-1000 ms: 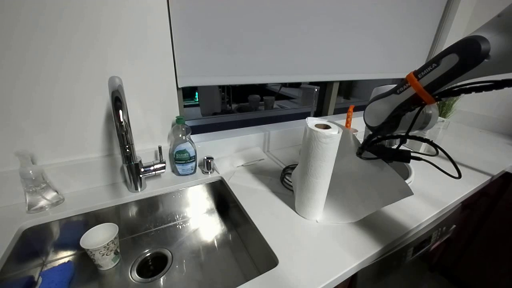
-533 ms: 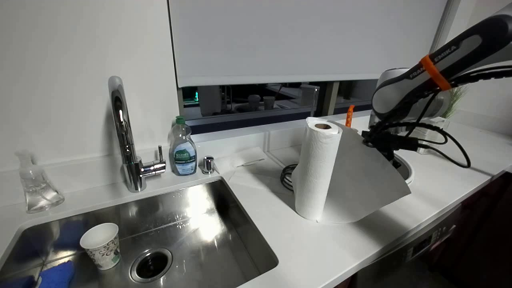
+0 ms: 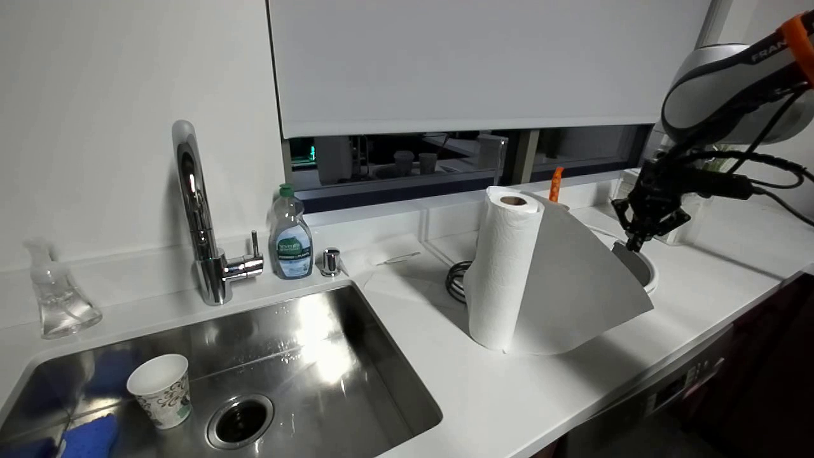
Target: Pick up the sticks from the counter and put them in the cup
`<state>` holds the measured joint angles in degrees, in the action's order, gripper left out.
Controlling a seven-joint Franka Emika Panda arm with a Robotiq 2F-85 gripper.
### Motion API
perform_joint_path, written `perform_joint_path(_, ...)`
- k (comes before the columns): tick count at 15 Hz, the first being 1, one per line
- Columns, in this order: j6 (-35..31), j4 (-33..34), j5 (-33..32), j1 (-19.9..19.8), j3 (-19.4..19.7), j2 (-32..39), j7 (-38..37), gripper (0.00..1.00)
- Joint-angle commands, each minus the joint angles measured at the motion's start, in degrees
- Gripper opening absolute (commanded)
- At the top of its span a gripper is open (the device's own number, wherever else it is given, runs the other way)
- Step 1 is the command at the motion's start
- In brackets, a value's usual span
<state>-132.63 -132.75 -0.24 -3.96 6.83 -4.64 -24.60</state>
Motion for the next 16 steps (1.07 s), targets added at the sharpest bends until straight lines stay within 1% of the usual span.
perform_joint_path(1,-1.71,-3.38,-4.24,-2.74,0.62,-3.96,8.81,0.02)
perform_joint_path(3,-1.36,-2.95,-8.85,-3.78,0.21,-3.56,9.55,0.02)
perform_joint_path(4,-0.75,-2.54,-8.09,-3.93,0.34,-2.95,9.78,0.02)
perform_joint_path(5,-0.07,-1.35,-6.59,-3.8,0.2,-2.65,8.5,0.02)
perform_joint_path(6,-0.07,-1.33,-6.68,-3.88,0.22,-2.58,8.6,0.07)
perform_joint_path(10,-0.07,-1.16,-6.68,-3.84,0.07,-2.57,8.58,0.07)
perform_joint_path(11,-0.07,-1.15,-6.68,-3.84,0.06,-2.57,8.58,0.02)
perform_joint_path(12,-3.69,0.19,-7.35,-3.91,-0.37,-1.22,5.12,0.02)
perform_joint_path(13,-7.0,1.3,-9.87,-4.27,-0.8,-0.04,1.89,0.02)
perform_joint_path(14,-11.14,2.3,-10.86,-4.4,-0.92,1.2,0.15,0.02)
perform_joint_path(16,-17.26,5.11,-17.99,-5.16,-1.37,4.23,-5.6,0.02)
